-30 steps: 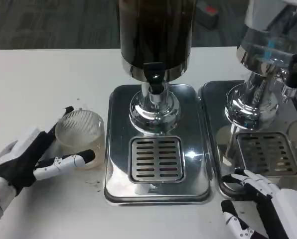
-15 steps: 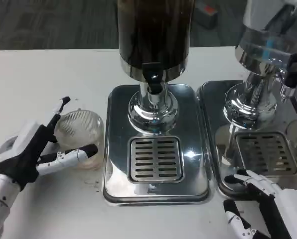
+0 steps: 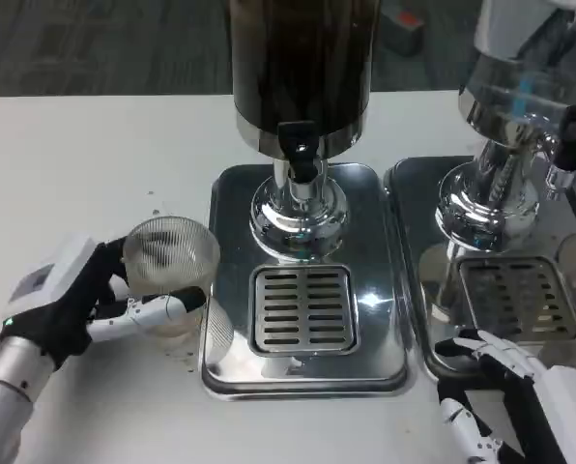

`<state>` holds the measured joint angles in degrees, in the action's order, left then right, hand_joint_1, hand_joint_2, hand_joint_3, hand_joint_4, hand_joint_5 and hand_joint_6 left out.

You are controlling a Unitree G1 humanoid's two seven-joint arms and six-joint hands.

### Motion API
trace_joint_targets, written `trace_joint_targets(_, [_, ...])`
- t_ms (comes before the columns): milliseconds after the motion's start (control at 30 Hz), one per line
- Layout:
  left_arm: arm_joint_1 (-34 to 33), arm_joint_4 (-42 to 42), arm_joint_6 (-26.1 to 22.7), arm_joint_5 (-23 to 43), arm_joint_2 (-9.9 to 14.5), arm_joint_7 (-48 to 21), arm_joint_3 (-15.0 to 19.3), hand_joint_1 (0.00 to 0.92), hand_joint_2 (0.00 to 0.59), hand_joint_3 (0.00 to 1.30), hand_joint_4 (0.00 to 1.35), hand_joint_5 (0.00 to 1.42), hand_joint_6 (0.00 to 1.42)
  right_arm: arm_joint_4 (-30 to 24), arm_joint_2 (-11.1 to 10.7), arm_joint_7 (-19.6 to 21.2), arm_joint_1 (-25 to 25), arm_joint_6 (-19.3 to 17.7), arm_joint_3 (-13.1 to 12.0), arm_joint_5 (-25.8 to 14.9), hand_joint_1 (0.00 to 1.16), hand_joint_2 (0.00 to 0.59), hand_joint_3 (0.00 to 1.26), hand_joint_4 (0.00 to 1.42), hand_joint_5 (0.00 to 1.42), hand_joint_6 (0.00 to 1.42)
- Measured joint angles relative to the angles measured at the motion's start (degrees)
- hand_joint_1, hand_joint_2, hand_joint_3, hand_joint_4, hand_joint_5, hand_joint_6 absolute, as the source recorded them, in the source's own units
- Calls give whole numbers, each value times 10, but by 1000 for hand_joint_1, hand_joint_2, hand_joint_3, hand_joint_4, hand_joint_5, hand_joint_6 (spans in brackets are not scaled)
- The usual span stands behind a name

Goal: Grasp the cup under the faucet to collect the drink, then remove the cup.

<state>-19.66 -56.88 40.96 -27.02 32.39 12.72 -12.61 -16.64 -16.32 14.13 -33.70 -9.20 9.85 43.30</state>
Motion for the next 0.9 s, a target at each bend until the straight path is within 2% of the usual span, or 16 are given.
trace_joint_targets(167, [-3, -3, 0, -7, 0, 7, -3, 155, 39, 419, 494, 709, 1124, 2, 0, 0, 0, -1, 0, -11, 0, 458, 334, 184, 170, 322])
trace_joint_targets(267, [-3, -5, -2, -9, 0, 15, -5, 201, 62, 469, 562, 780, 1192, 3, 0, 0, 0, -2, 0, -12, 0, 460, 334, 184, 170, 321])
trace_joint_targets(333, [-3, -6, -4, -12, -1, 27, -7, 243, 77, 515, 615, 828, 1252, 3, 0, 0, 0, -2, 0, -13, 0, 460, 334, 184, 170, 321])
trace_joint_targets(533, [-1, -8, -5, -28, -6, 71, -8, 276, 92, 599, 723, 934, 1366, 3, 0, 0, 0, -2, 0, -14, 2, 461, 334, 184, 170, 321])
trace_joint_targets(900, [19, -12, -2, -31, -12, 148, -5, 301, 89, 688, 841, 1044, 1424, 3, 0, 0, 1, -2, 0, -20, 4, 464, 334, 184, 170, 321])
